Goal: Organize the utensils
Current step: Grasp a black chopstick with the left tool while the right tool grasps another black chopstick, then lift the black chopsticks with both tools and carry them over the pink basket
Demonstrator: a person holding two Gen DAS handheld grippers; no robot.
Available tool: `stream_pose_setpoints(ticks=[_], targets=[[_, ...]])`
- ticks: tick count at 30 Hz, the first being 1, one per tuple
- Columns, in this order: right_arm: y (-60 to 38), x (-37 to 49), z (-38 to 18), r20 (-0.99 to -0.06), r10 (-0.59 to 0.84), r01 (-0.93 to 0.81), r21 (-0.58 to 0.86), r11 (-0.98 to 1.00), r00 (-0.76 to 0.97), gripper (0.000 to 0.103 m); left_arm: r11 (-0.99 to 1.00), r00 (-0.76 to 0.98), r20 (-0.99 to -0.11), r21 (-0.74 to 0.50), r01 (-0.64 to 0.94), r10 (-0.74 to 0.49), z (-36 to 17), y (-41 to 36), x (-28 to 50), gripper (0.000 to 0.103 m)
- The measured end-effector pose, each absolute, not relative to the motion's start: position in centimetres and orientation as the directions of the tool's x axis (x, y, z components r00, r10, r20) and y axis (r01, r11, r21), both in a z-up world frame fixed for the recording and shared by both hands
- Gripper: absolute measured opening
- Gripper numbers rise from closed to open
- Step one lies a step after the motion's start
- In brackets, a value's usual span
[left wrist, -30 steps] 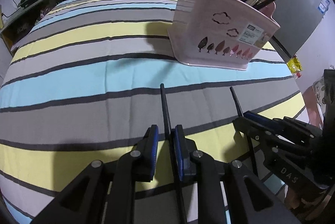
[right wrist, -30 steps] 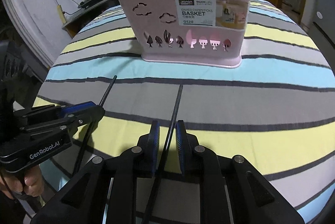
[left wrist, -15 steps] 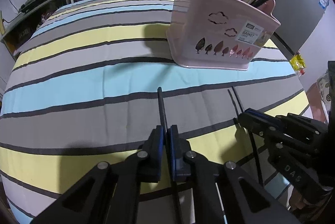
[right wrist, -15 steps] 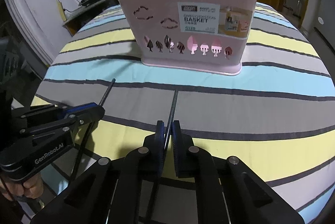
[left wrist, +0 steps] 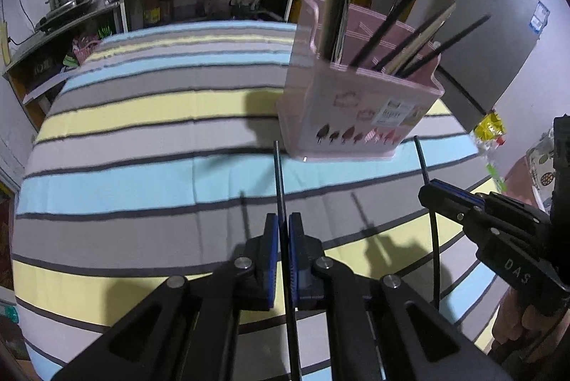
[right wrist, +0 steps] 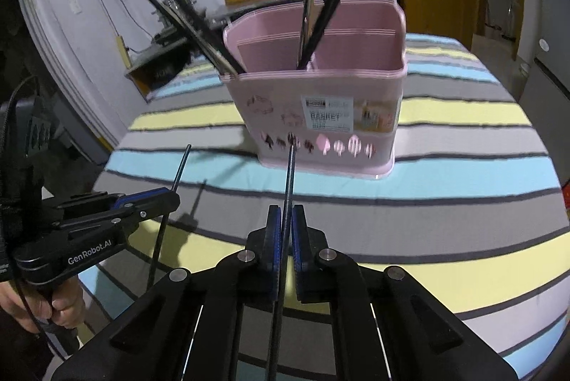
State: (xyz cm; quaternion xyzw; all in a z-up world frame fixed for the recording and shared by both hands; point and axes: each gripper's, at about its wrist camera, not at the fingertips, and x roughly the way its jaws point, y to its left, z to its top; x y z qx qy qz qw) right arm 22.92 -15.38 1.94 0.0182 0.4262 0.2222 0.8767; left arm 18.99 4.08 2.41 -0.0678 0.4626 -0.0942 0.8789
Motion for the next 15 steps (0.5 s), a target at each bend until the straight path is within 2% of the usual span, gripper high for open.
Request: stream_pose_setpoints(ticks=[15], targets=[[-15.6, 22.3, 7.5, -0.645, 0.438, -0.411, 0.203, 0.889, 0.626, 0.005, 0.966, 0.644, -0.721, -0.216, 0.145, -0.258, 8.1, 4.1, 18.6, 0.006]])
